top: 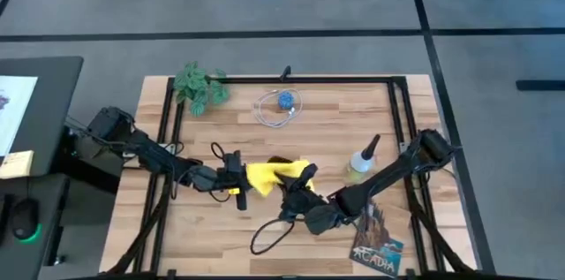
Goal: Apply microfiber cloth
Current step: Wipe the front of the cellphone using a microfiber cloth
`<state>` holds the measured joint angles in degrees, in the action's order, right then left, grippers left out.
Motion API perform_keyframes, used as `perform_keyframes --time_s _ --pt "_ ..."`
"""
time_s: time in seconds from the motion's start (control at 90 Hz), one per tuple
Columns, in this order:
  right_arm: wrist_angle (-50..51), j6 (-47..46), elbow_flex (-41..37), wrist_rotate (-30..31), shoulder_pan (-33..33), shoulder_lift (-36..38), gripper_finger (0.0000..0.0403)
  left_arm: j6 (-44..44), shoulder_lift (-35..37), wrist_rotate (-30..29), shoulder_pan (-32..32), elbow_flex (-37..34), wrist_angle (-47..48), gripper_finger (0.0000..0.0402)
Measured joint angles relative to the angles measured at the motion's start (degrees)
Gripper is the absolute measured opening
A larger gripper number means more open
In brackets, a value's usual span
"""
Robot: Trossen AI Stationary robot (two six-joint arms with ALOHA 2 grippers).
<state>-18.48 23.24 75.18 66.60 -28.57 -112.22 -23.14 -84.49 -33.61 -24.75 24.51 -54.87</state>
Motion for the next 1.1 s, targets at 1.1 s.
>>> perform_keyframes --time_s 1.1 --pt "1.66 15.37 4.9 16.73 1.23 -1.76 0.0 0.11 0.0 -0.66 0.02 0.02 -0.04 0.0011"
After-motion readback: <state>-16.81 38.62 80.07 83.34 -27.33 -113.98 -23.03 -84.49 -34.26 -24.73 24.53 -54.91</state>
